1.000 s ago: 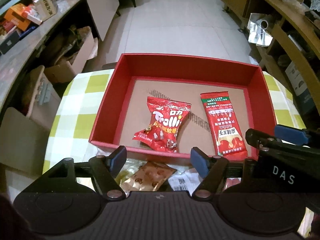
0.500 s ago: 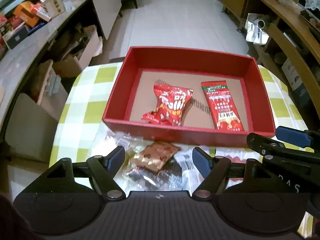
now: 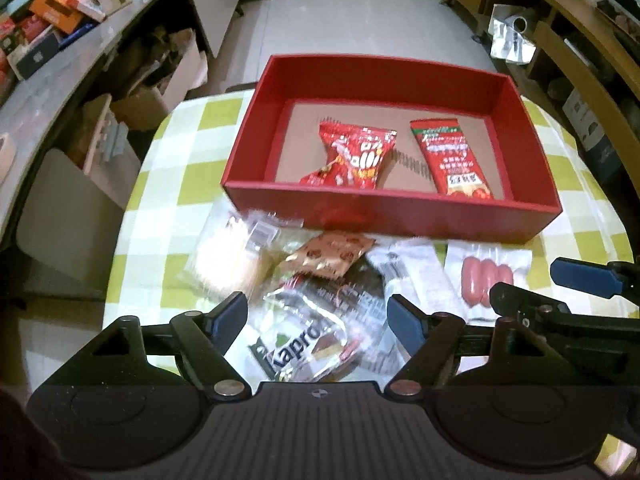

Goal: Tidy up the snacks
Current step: 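Withdraw both tools from the tray back toward the remaining snacks, then grasp the white wrapped snack bar with the right tool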

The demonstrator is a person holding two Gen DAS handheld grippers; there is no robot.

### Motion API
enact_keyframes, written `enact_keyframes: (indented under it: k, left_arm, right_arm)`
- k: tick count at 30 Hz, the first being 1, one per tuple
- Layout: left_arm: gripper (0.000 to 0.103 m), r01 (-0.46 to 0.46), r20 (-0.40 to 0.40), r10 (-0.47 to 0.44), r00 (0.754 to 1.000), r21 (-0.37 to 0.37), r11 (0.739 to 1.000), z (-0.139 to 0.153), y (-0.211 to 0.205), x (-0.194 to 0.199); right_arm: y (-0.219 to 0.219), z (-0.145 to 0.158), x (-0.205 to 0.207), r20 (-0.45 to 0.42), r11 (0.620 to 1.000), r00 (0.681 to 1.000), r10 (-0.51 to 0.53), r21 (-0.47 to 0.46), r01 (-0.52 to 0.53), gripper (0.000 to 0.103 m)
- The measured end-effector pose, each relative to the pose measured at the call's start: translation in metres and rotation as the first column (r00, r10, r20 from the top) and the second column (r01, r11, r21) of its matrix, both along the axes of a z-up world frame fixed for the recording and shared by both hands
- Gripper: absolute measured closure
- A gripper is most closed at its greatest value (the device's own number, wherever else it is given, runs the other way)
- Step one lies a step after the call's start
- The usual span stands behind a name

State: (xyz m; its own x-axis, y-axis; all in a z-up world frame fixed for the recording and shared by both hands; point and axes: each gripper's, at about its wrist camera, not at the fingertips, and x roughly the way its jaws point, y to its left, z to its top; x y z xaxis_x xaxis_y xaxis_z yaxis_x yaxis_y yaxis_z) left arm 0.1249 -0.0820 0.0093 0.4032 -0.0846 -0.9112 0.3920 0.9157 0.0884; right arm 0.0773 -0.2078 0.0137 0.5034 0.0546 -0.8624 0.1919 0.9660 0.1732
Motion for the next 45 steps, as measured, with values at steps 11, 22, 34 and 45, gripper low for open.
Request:
enact_keyframes:
  k: [11, 22, 34, 45]
  left_arm:
    - [0.019, -0.025, -0.037, 0.025, 0.999, 0.009, 1.0, -0.008, 0.018, 0.002]
    - [0.019, -0.045, -0.054, 0.047, 0.997, 0.04, 0.998, -0.018, 0.035, 0.013]
    - [0.019, -0.013, -0.025, 0.015, 1.0, 0.067, 0.998, -0.017, 0.042, 0.011]
    - [0.018, 0.031, -0.027, -0.029, 0.999, 0.072, 0.997, -0.02, 0.038, 0.008]
  right_arm:
    - [0.002, -0.023, 0.006, -0.053, 0.992, 0.999, 0.002, 0.123, 0.004, 0.039]
    - [0.016, -0.04, 0.027, -0.093, 0.99, 0.995, 0.021, 0.144, -0.007, 0.038]
    - [0.034, -0.066, 0.043, -0.144, 0.994, 0.988, 0.059, 0.099, -0.045, 0.034]
    - [0.024, -0.07, 0.037, -0.117, 0.987, 0.988, 0.097, 0.141, -0.08, 0.057]
